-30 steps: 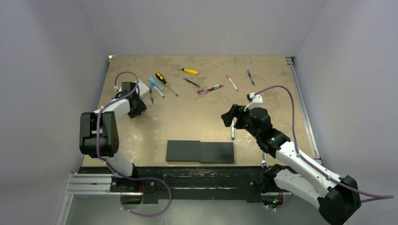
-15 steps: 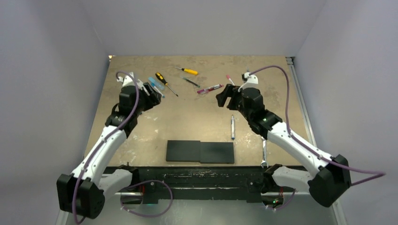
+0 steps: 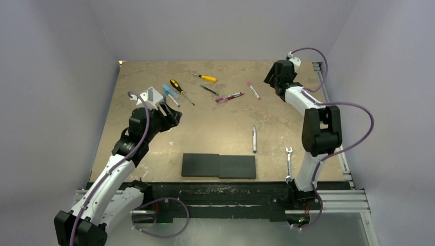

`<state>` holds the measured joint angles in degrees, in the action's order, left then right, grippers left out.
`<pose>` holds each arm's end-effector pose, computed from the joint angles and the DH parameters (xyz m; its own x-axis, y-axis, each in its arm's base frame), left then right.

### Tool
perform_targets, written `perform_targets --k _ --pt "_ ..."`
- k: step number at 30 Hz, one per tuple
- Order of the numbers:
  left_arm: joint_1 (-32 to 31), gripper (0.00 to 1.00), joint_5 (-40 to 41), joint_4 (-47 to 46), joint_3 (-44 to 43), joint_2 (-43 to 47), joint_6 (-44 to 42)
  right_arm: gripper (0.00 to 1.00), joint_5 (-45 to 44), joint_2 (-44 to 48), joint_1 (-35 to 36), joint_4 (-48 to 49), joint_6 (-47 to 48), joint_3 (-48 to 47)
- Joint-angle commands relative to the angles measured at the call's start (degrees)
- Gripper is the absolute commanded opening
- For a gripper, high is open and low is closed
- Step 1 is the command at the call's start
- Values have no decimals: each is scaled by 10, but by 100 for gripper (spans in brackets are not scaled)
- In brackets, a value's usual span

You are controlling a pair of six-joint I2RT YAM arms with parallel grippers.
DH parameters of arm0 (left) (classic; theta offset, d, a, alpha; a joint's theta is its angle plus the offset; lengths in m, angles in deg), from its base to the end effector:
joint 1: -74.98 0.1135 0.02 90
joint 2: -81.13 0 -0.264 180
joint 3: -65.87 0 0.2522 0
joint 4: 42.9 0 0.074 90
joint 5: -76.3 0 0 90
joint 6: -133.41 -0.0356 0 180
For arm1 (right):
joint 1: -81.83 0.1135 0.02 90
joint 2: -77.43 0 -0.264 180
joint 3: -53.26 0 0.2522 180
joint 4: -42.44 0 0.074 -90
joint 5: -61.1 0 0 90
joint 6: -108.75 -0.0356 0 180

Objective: Open the pen caps

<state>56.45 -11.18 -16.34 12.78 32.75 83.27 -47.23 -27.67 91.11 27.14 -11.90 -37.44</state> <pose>0.1879 -0.0613 0.2908 -0.4496 -0.5246 -0.7230 -0.0122 0.8129 -0.5823 0.4229 0.0578 0.2523 -0.3613 0.4313 -0.8267 0.3495 0.8846 0.3088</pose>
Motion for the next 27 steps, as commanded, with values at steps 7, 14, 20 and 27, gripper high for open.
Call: perform_targets --k 7,14,20,27 --pt "-2 62 -9 -12 43 23 3 68 35 -140 -43 26 106 -125" --pt "-2 61 -18 -27 55 4 17 67 37 -214 -53 -9 138 -213" --pt "-2 60 -1 -20 51 -5 6 61 37 -263 -55 -29 152 -254" --pt "-2 60 -6 -32 58 -13 10 56 38 -297 -54 -41 156 -280"
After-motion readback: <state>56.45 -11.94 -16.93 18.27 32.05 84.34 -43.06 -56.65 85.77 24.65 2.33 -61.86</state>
